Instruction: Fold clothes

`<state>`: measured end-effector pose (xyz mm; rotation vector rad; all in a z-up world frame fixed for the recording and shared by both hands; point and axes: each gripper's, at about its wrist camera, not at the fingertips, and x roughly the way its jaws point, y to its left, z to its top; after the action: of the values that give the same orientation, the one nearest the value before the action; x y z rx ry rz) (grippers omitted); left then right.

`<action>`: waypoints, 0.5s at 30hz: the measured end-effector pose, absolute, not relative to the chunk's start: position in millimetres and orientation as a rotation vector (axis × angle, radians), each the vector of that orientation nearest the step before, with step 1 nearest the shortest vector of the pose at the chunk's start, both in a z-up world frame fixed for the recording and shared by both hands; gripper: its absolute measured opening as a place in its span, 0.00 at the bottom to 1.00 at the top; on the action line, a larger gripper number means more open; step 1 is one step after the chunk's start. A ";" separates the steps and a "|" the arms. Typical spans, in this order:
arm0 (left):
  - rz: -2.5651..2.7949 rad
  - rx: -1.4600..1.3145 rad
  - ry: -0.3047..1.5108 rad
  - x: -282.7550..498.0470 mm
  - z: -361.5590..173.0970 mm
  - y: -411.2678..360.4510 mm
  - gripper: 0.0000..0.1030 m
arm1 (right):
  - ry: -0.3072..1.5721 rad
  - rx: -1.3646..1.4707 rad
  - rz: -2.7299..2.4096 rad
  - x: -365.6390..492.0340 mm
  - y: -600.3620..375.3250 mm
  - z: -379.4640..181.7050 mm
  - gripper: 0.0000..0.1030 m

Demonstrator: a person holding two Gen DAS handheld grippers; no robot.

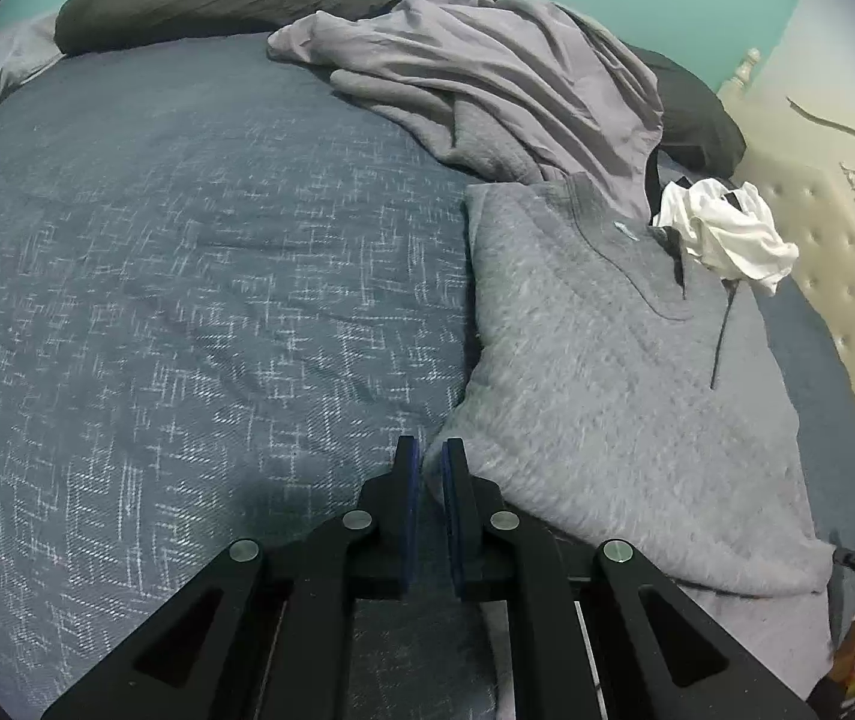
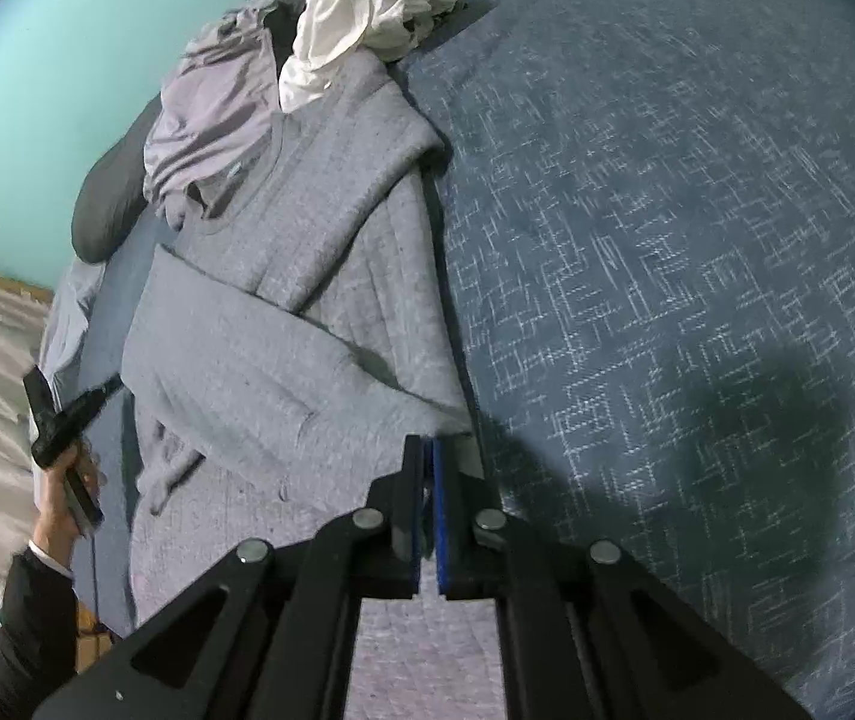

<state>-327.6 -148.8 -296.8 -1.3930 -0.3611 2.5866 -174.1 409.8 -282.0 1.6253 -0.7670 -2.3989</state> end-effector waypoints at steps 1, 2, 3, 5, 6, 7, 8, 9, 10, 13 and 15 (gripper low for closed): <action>2.587 -1.391 -0.381 -329.1 -296.6 -149.9 0.10 | -0.757 1.637 -2.396 -173.8 409.4 -283.8 0.02; 2.587 -1.388 -0.401 -330.1 -296.4 -151.2 0.11 | -0.770 1.640 -2.388 -173.3 410.4 -286.0 0.02; 2.586 -1.385 -0.419 -329.4 -295.4 -153.7 0.13 | -0.782 1.633 -2.393 -172.2 412.3 -286.8 0.02; 2.595 -1.379 -0.435 -329.9 -294.0 -156.2 0.17 | -0.813 1.608 -2.409 -171.0 416.4 -287.3 0.01; 2.598 -1.373 -0.452 -330.3 -293.2 -158.4 0.19 | -0.826 1.602 -2.406 -172.1 416.4 -288.1 0.01; 2.600 -1.367 -0.468 -330.4 -292.9 -160.3 0.20 | -0.830 1.596 -2.407 -172.2 416.0 -287.8 0.01; 2.603 -1.363 -0.480 -330.6 -292.4 -162.1 0.21 | -0.825 1.586 -2.412 -172.6 414.8 -286.0 0.01; 2.601 -1.367 -0.474 -331.0 -292.4 -161.8 0.22 | -0.820 1.577 -2.417 -173.1 413.5 -284.3 0.01; 2.599 -1.372 -0.464 -331.4 -292.5 -160.9 0.22 | -0.817 1.565 -2.423 -173.2 412.9 -282.1 0.01; 2.591 -1.386 -0.436 -332.8 -294.2 -157.5 0.22 | -0.830 1.517 -2.445 -169.5 416.9 -272.8 0.01; 2.589 -1.395 -0.427 -333.1 -296.6 -154.9 0.22 | -0.796 1.517 -2.466 -168.2 415.6 -269.5 0.01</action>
<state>-333.1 -154.9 -296.6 -1.3952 -0.4270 2.5891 -168.2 415.6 -269.5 1.5172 -0.7958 -2.4658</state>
